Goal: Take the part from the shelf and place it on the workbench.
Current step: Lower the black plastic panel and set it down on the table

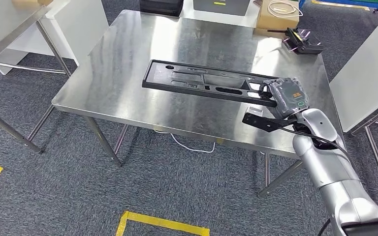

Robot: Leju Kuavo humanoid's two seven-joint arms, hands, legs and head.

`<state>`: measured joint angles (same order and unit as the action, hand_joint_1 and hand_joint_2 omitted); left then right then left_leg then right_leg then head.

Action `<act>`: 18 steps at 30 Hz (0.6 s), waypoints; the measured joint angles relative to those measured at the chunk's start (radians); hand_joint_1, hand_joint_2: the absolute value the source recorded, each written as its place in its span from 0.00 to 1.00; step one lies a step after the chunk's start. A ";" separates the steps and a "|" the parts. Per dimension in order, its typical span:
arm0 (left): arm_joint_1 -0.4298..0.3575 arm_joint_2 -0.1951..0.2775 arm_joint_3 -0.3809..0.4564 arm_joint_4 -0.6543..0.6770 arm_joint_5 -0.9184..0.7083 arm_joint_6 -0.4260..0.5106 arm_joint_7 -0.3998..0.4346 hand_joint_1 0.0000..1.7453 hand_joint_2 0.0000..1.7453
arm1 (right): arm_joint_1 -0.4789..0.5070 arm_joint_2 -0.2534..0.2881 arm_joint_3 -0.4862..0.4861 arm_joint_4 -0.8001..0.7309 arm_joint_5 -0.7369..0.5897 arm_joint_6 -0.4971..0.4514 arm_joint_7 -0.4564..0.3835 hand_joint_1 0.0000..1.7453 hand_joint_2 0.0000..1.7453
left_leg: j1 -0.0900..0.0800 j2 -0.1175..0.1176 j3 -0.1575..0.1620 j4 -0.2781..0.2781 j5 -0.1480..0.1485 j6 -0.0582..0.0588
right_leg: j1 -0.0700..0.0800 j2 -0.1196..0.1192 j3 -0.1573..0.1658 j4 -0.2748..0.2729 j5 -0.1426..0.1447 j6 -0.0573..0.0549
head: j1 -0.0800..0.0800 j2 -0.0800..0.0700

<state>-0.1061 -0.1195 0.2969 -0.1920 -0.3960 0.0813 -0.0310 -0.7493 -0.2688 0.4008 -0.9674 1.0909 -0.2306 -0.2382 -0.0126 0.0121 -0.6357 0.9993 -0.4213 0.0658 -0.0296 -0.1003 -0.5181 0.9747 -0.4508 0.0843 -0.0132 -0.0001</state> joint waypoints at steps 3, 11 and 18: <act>0.000 0.001 0.008 0.000 0.000 0.002 -0.002 0.00 1.00 | -0.022 0.005 -0.015 0.027 0.001 -0.003 -0.004 1.00 1.00 | 0.012 -0.010 0.040 -0.022 0.002 0.021 | -0.003 0.049 -0.020 0.055 -0.037 -0.002 | 0.004 0.000; 0.001 0.001 0.011 0.000 0.001 -0.002 -0.003 0.00 1.00 | -0.031 0.004 -0.032 0.087 0.003 -0.005 -0.012 1.00 1.00 | 0.024 -0.044 0.072 -0.016 -0.020 -0.011 | -0.015 0.096 -0.109 0.077 0.002 0.027 | 0.011 0.000; 0.001 0.007 0.029 -0.001 0.007 -0.002 -0.004 0.00 1.00 | -0.045 0.019 -0.039 0.124 0.004 -0.007 -0.029 1.00 1.00 | 0.033 -0.028 0.032 0.076 -0.041 -0.055 | -0.005 0.100 -0.058 0.017 0.013 -0.060 | 0.006 0.000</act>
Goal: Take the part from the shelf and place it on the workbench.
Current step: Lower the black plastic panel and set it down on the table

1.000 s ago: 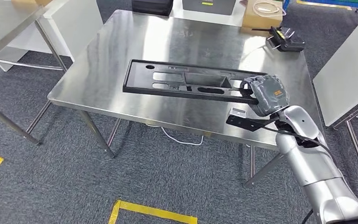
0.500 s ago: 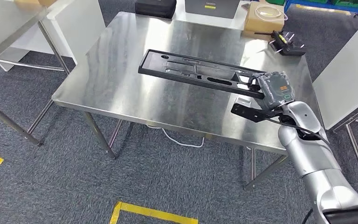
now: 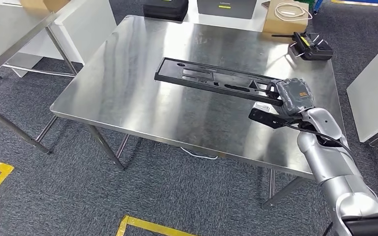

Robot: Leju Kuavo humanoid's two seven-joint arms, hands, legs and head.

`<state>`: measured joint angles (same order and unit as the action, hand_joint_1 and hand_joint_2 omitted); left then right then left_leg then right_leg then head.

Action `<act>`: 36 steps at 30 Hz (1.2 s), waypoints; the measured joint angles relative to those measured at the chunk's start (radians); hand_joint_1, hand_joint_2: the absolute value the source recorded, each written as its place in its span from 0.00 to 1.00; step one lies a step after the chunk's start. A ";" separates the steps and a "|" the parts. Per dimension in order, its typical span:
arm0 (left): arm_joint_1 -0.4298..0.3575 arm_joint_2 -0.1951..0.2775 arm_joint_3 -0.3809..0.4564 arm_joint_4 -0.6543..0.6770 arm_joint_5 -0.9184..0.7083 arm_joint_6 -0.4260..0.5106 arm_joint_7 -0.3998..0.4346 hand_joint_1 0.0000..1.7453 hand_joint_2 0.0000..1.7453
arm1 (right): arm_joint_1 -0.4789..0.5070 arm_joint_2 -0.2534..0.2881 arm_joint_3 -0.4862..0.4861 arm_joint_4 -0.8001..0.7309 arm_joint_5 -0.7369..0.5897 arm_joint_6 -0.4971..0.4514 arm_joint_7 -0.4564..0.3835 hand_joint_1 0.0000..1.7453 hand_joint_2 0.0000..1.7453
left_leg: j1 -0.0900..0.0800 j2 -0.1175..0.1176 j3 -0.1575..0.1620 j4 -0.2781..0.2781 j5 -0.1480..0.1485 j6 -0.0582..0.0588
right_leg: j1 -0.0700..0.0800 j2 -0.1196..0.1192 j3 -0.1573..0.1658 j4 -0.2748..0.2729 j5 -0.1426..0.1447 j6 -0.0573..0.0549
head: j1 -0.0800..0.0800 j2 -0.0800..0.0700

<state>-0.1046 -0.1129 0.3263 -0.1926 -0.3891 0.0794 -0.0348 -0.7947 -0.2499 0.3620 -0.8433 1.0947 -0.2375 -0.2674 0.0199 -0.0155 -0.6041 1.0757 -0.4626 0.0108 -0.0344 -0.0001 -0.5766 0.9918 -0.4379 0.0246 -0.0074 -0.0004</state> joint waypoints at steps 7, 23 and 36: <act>0.002 0.001 0.006 0.000 0.000 0.003 0.001 0.00 1.00 | -0.003 0.017 0.000 0.021 0.005 0.000 -0.004 1.00 1.00 | -0.014 0.013 -0.173 0.108 -0.036 0.023 | 0.032 0.001 0.087 -0.002 -0.074 -0.027 | -0.004 0.000; -0.001 -0.014 0.041 -0.002 0.011 0.184 -0.392 0.00 1.00 | 0.011 0.030 0.037 0.078 0.033 0.024 -0.033 0.25 0.25 | -0.031 -0.022 0.014 -0.114 0.063 0.056 | 0.025 0.003 -0.059 0.081 -0.088 0.040 | 0.002 0.000; -0.015 -0.029 0.078 -0.003 0.018 0.104 -0.317 0.00 0.00 | -0.013 0.034 0.068 0.123 -0.004 0.015 -0.044 0.00 0.00 | -0.020 0.014 -0.151 0.186 -0.060 0.012 | 0.038 0.004 0.002 -0.012 0.011 -0.027 | -0.011 0.000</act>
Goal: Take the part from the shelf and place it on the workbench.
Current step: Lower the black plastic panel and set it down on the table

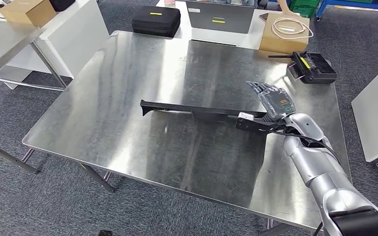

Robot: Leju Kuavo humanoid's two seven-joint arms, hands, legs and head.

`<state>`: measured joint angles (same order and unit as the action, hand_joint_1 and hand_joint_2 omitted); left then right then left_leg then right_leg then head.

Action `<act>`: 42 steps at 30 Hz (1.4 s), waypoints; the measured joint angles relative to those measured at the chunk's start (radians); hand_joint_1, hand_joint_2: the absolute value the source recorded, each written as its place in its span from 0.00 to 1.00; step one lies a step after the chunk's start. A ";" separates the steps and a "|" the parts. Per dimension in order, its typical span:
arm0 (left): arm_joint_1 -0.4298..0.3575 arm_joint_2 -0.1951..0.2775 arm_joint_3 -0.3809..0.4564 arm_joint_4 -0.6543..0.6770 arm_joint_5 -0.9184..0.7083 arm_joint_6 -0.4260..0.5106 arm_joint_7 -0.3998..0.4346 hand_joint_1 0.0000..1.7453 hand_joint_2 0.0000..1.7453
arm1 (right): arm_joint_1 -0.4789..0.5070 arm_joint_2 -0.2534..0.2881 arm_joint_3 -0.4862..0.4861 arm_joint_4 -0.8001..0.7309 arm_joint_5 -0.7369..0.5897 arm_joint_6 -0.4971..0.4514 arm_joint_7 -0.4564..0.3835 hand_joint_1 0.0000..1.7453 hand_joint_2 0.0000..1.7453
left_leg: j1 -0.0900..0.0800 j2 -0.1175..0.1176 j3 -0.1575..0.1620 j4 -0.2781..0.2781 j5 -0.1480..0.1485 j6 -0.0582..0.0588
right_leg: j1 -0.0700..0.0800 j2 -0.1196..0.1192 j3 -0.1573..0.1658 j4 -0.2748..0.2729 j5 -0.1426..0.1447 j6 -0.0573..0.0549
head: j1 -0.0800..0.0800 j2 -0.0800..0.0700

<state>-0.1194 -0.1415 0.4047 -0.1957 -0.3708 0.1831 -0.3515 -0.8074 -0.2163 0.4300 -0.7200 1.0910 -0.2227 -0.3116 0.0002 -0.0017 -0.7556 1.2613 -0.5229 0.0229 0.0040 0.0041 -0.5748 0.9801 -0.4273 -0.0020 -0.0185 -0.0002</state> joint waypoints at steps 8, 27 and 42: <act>-0.004 0.006 0.000 -0.003 -0.022 -0.024 0.035 0.00 0.00 | -0.014 -0.016 0.007 0.002 -0.025 0.014 -0.008 0.00 0.00 | -0.033 0.002 0.131 -0.297 0.159 0.087 | 0.016 -0.003 0.007 -0.007 -0.005 0.004 | 0.004 0.000; -0.004 0.002 0.000 -0.005 -0.029 -0.054 0.028 0.00 0.00 | -0.028 -0.035 0.026 0.024 -0.041 0.004 -0.004 0.00 0.00 | 0.014 -0.001 -0.009 -0.112 0.067 -0.013 | -0.052 -0.007 0.013 0.017 -0.023 0.017 | 0.004 0.000; -0.016 -0.003 0.000 -0.006 -0.032 -0.057 0.016 0.00 0.00 | -0.029 -0.044 0.025 0.034 -0.044 -0.009 -0.003 0.00 0.00 | 0.008 -0.003 0.160 -0.257 0.092 0.043 | -0.043 -0.009 -0.116 0.148 -0.059 0.066 | 0.018 0.000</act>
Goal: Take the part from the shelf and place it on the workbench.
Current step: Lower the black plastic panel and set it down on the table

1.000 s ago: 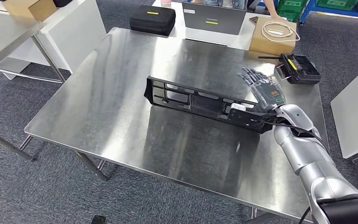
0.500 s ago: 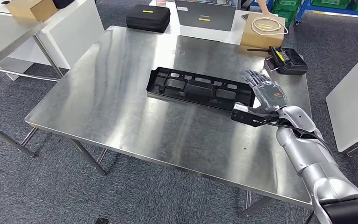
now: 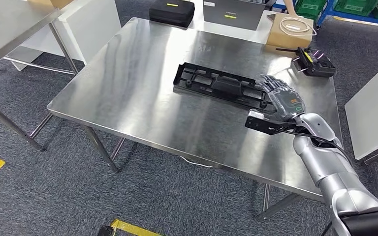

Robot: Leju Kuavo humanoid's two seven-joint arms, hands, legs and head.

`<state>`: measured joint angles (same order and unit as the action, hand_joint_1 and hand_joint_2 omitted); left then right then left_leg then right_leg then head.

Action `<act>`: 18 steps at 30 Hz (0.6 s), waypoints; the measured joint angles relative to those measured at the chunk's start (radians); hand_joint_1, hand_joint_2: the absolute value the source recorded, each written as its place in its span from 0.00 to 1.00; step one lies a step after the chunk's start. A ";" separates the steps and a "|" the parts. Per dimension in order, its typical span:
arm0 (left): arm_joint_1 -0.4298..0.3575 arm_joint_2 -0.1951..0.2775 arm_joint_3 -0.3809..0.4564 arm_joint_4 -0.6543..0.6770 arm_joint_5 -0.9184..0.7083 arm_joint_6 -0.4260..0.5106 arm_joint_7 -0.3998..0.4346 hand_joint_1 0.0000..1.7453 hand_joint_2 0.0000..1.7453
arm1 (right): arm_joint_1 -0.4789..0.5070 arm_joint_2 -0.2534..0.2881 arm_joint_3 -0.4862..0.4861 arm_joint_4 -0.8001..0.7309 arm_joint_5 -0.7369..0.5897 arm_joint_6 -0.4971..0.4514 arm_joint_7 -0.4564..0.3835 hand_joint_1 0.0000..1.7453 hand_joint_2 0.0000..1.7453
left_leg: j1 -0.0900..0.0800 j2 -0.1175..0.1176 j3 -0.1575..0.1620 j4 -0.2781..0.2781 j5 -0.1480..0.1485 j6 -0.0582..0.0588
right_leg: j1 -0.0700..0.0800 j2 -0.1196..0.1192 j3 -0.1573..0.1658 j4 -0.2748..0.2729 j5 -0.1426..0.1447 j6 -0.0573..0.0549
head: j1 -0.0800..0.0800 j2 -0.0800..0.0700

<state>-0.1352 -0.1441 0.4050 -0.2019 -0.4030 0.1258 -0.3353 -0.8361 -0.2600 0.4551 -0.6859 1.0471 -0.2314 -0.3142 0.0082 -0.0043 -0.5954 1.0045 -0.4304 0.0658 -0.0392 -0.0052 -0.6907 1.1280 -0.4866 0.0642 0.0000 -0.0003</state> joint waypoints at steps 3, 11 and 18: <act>0.000 -0.001 0.000 0.000 -0.004 -0.001 0.001 0.00 0.00 | 0.005 -0.001 0.000 0.006 0.001 -0.005 0.001 0.00 0.00 | -0.015 0.001 -0.042 0.001 0.032 0.012 | 0.010 0.002 -0.032 0.165 -0.075 -0.002 | 0.003 0.000; -0.003 -0.008 0.000 0.000 -0.006 -0.012 0.004 0.00 0.00 | -0.008 0.002 0.000 0.012 0.028 -0.024 0.028 0.00 0.00 | -0.034 0.000 -0.097 -0.003 0.110 -0.001 | 0.052 0.004 0.189 -0.138 -0.022 -0.045 | 0.003 0.000; -0.003 -0.007 0.001 0.000 -0.007 -0.011 0.006 0.00 0.00 | -0.018 0.012 0.000 0.039 0.048 -0.041 0.064 0.00 1.00 | 0.007 -0.002 -0.185 0.308 -0.112 -0.066 | 0.011 -0.007 0.118 -0.153 0.070 -0.061 | 0.000 0.000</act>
<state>-0.1381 -0.1515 0.4056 -0.2018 -0.4099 0.1151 -0.3296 -0.8539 -0.2478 0.4555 -0.6467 1.0956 -0.2725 -0.2498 0.0154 -0.0064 -0.7805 1.3129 -0.5425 -0.0007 -0.0280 -0.0120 -0.5731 0.9749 -0.4162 0.0030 -0.0003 0.0000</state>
